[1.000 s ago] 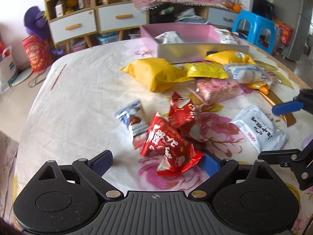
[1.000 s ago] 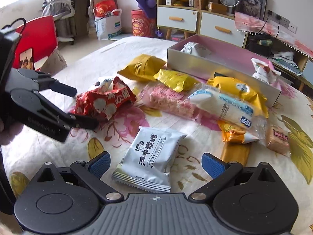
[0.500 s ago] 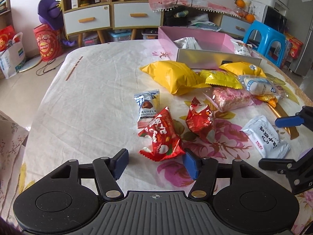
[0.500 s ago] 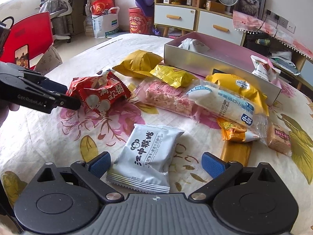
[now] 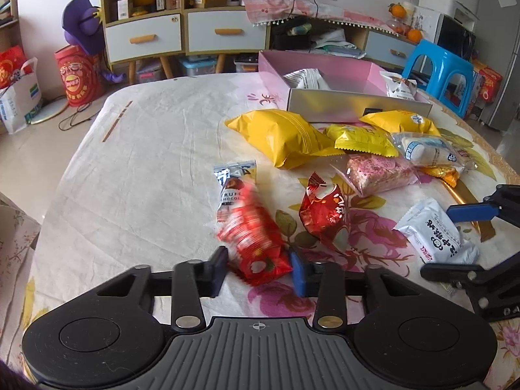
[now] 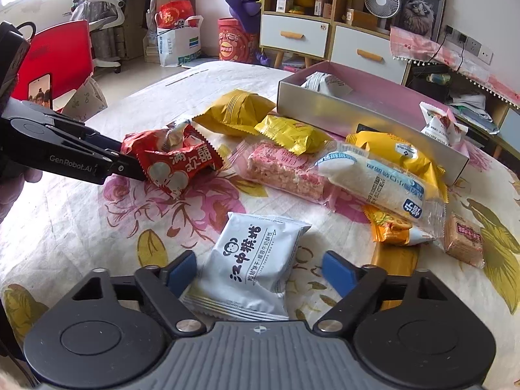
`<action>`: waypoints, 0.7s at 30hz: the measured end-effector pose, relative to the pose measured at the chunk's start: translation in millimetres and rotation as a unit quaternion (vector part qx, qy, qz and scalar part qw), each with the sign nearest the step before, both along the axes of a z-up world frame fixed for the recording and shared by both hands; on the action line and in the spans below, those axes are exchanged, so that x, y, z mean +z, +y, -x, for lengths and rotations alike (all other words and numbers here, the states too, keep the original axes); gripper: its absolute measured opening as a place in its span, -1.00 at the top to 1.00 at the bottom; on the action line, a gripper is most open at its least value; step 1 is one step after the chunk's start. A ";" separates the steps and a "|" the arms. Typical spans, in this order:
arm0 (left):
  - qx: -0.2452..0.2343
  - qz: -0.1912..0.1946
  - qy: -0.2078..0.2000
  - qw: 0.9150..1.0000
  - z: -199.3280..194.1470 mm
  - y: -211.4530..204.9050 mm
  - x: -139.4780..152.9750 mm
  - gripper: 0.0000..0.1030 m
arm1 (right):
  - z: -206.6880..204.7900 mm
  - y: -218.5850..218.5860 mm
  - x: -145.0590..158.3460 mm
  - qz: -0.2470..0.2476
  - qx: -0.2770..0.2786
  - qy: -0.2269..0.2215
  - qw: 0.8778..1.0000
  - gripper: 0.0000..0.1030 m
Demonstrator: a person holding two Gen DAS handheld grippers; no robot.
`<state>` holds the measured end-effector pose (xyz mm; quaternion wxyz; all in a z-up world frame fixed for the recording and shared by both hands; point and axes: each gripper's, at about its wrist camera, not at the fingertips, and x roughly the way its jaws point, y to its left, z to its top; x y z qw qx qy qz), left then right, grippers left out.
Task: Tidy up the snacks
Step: 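Grasp the red snack bag with left gripper while right grasps white biscuit packet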
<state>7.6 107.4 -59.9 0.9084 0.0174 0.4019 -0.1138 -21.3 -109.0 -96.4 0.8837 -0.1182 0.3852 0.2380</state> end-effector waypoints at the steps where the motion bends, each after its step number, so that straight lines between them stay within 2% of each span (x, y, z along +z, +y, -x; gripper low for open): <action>1: 0.001 0.000 0.000 1.000 0.2 -0.1 0.7 0.40 | -0.1 0.3 1.0 0.000 0.003 -0.003 1.000 -0.11; 2: 0.002 0.001 0.001 1.000 0.2 0.2 1.3 0.40 | -0.1 0.6 2.3 0.000 0.006 -0.005 1.000 0.10; 5: 0.008 0.007 0.005 1.000 0.1 1.5 4.0 0.42 | -4.6 -1.1 5.6 -0.013 0.005 0.007 1.000 0.28; 8: 0.010 0.013 0.003 1.000 0.9 2.5 8.8 0.42 | -7.9 -3.3 7.3 -0.025 -0.002 0.017 1.000 0.29; 21: 0.040 0.053 -0.007 0.998 0.5 10.6 34.6 0.43 | -16.5 -8.4 29.5 -0.060 -0.022 0.012 0.998 0.29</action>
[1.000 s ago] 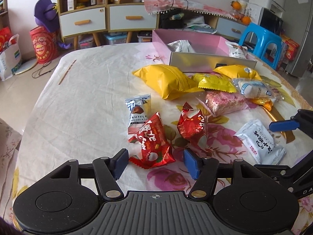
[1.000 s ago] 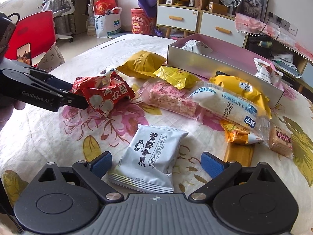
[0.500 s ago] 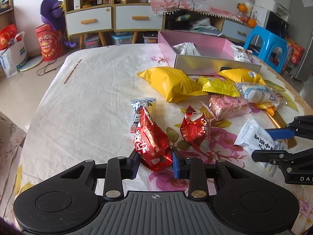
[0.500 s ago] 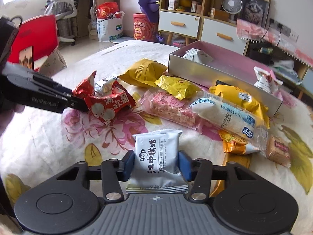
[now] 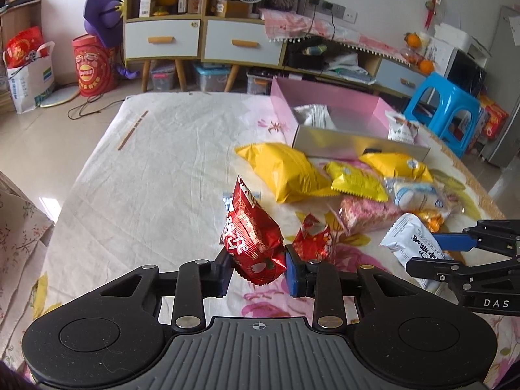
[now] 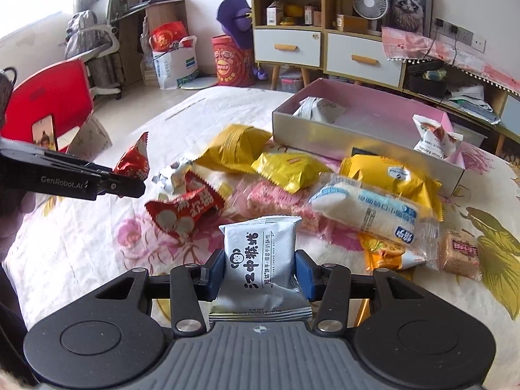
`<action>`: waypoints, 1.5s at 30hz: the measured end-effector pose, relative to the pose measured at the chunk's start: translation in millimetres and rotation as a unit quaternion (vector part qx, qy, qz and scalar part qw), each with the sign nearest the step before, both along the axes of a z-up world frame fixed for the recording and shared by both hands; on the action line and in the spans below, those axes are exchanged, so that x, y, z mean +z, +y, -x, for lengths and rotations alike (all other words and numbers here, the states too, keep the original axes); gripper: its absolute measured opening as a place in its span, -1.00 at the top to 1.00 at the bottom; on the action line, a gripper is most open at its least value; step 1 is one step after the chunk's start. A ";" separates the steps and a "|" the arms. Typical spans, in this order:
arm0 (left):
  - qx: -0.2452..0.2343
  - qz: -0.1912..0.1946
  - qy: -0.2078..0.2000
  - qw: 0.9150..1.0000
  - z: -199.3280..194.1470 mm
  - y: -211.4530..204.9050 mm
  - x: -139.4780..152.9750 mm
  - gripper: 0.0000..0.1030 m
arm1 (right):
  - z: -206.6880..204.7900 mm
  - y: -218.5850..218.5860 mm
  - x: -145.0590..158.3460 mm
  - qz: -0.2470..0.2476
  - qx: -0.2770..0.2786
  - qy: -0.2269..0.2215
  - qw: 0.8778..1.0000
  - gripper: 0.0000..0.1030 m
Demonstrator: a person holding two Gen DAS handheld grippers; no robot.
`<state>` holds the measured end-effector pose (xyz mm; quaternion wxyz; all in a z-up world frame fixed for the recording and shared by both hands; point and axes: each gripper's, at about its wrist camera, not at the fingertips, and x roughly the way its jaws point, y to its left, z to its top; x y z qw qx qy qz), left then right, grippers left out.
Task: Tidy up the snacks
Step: 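Grasp the red snack bag with left gripper while right grasps white biscuit packet, then carry both snacks over the pink box and open both grippers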
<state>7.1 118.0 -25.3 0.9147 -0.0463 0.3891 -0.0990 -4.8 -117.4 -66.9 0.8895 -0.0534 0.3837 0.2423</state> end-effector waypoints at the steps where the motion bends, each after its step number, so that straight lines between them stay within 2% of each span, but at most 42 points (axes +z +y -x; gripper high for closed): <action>1: 0.001 0.002 -0.001 1.000 -0.7 0.3 2.0 0.43 | -2.1 -1.2 2.2 -0.003 -0.004 0.000 1.000 0.29; 8: 0.005 0.015 -0.003 1.000 -12.8 -5.0 12.3 0.43 | -23.7 -12.8 21.5 -0.029 -0.043 -0.007 0.999 0.29; 18: -0.011 0.019 -0.018 1.000 -41.2 -34.1 30.7 0.43 | -63.6 -20.8 45.0 -0.046 -0.084 -0.029 0.995 0.29; 32: 0.012 0.042 -0.014 0.999 -94.6 -68.9 38.4 0.43 | -116.2 -33.2 54.0 -0.070 -0.155 -0.054 0.984 0.29; 40: 0.003 0.014 -0.037 0.999 -137.8 -97.8 42.5 0.43 | -143.6 -52.3 47.9 -0.078 -0.192 -0.072 0.976 0.29; 45: -0.006 -0.009 -0.044 0.999 -172.4 -114.6 44.2 0.42 | -163.6 -70.2 39.9 -0.096 -0.215 -0.061 0.970 0.29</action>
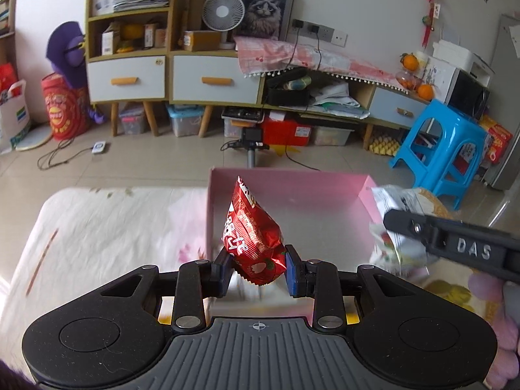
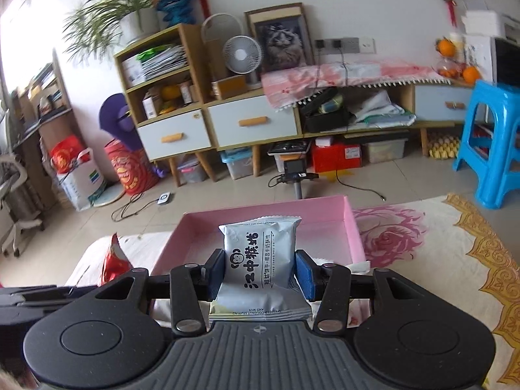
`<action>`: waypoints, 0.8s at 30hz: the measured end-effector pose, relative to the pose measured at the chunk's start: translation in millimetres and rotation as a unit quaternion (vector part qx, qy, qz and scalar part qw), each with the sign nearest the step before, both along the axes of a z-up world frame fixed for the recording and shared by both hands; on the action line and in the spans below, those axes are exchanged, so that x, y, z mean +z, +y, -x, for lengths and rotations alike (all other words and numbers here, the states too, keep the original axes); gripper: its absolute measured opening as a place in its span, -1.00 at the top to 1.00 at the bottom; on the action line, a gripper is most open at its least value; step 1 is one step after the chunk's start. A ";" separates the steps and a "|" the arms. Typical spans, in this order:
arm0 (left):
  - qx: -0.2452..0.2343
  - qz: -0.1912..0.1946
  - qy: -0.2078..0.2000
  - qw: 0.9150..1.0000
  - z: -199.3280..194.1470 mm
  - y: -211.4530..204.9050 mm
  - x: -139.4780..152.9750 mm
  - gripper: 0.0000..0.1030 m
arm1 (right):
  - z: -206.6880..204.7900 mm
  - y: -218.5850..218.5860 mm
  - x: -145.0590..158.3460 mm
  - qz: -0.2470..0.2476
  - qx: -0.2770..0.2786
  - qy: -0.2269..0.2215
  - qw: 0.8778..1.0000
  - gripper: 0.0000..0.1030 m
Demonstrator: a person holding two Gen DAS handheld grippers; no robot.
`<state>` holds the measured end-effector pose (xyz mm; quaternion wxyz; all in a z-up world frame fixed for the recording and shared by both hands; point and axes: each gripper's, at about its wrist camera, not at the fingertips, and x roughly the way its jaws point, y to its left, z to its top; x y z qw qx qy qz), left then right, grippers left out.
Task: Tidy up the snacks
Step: 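Carry both snacks over the pink box and open both grippers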
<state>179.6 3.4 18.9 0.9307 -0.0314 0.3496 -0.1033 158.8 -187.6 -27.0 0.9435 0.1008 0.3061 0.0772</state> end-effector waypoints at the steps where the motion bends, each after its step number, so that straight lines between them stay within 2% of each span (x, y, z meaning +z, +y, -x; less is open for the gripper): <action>1: -0.003 -0.004 -0.003 1.000 -5.3 -4.1 -0.1 0.42 | -3.3 -2.1 -2.1 -0.001 -0.003 0.001 1.000 0.29; 7: -0.020 -0.032 -0.011 0.999 -34.1 -30.0 -7.5 0.42 | -17.3 -7.1 -11.2 0.002 -0.007 0.006 1.000 0.28; 18: -0.023 -0.061 0.009 0.998 -65.6 -47.7 -31.1 0.40 | -39.4 -8.5 -23.8 0.010 -0.008 0.017 1.000 0.27; 22: -0.027 -0.067 0.004 0.997 -68.8 -46.9 -35.3 0.29 | -41.6 -9.4 -24.6 0.009 -0.015 0.015 1.000 0.22; 24: -0.028 -0.069 0.008 0.997 -69.6 -46.5 -35.9 0.23 | -41.9 -9.1 -23.9 0.007 -0.016 0.014 1.000 0.02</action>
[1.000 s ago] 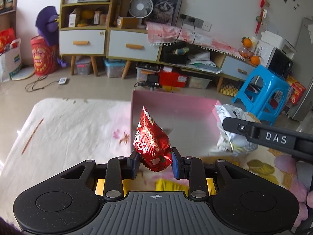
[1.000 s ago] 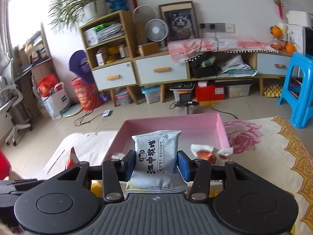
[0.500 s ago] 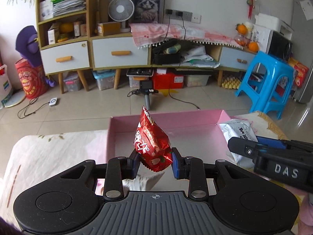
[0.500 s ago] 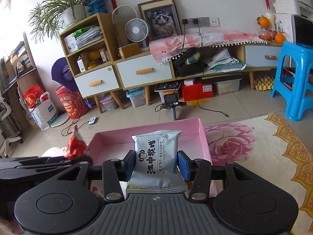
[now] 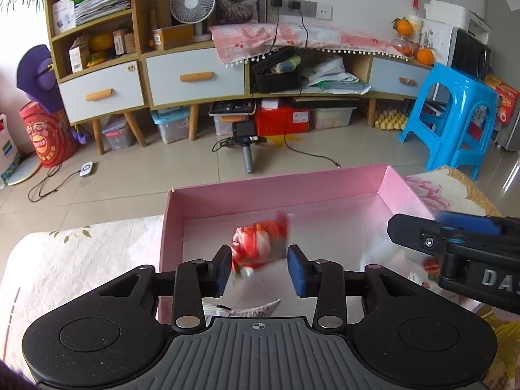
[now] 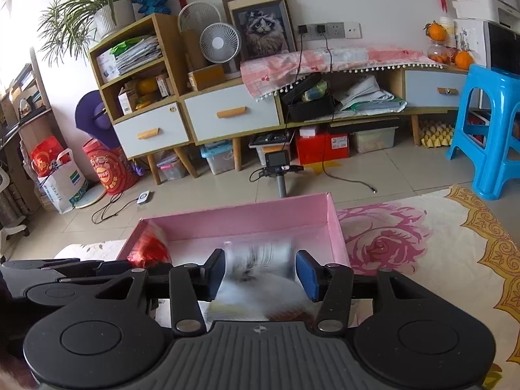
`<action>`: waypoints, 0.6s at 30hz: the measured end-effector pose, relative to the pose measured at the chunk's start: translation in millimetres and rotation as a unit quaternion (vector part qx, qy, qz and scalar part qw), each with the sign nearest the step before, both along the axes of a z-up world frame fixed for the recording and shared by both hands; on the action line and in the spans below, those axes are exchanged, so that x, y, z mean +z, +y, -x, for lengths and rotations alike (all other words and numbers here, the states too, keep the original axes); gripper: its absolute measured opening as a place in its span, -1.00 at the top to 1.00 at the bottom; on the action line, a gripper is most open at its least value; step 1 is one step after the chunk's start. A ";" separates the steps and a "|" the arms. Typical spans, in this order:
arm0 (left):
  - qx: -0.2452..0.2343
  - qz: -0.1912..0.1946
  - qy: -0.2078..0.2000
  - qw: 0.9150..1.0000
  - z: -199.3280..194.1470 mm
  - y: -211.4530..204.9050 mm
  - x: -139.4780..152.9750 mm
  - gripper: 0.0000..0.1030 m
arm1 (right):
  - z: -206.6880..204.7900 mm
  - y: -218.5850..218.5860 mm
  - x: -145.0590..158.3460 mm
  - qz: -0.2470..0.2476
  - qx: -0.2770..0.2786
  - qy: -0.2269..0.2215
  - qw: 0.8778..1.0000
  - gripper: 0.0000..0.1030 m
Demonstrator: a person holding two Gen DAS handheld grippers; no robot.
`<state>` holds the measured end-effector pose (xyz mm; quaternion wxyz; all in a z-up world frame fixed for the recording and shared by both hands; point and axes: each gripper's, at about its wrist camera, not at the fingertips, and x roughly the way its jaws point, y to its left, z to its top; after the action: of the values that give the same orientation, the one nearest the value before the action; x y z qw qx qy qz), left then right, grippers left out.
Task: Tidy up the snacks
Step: 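Carry both snacks over the pink box and open both grippers, then move both open grippers back over the snack pile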
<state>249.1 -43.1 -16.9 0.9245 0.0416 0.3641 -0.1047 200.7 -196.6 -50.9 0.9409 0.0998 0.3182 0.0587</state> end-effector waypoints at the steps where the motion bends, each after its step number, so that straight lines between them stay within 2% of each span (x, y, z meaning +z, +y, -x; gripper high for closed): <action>1: 0.001 -0.001 0.001 1.000 0.0 0.5 0.2 0.10 | 0.6 -0.1 0.8 -0.001 0.000 -0.002 1.000 -0.13; 2: 0.002 -0.002 0.000 1.000 0.3 1.2 0.9 -0.05 | 1.3 -0.3 1.5 0.000 0.000 -0.004 1.000 -0.22; 5: 0.005 -0.003 -0.004 1.000 2.4 3.6 3.4 -0.27 | 2.1 -0.5 4.2 0.002 0.001 -0.008 1.000 -0.28; 14: 0.005 -0.004 -0.008 1.000 17.8 13.7 14.8 -0.52 | 13.2 -2.7 16.9 0.002 -0.003 -0.012 1.000 -0.46; 18: 0.002 -0.005 -0.015 1.000 30.4 20.1 22.5 -0.56 | 22.5 -3.9 25.3 0.007 -0.001 -0.017 1.000 -0.53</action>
<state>218.7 -23.1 5.6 0.9297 0.0469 0.3513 -0.1000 178.2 -200.6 -25.6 0.9469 0.0930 0.3025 0.0571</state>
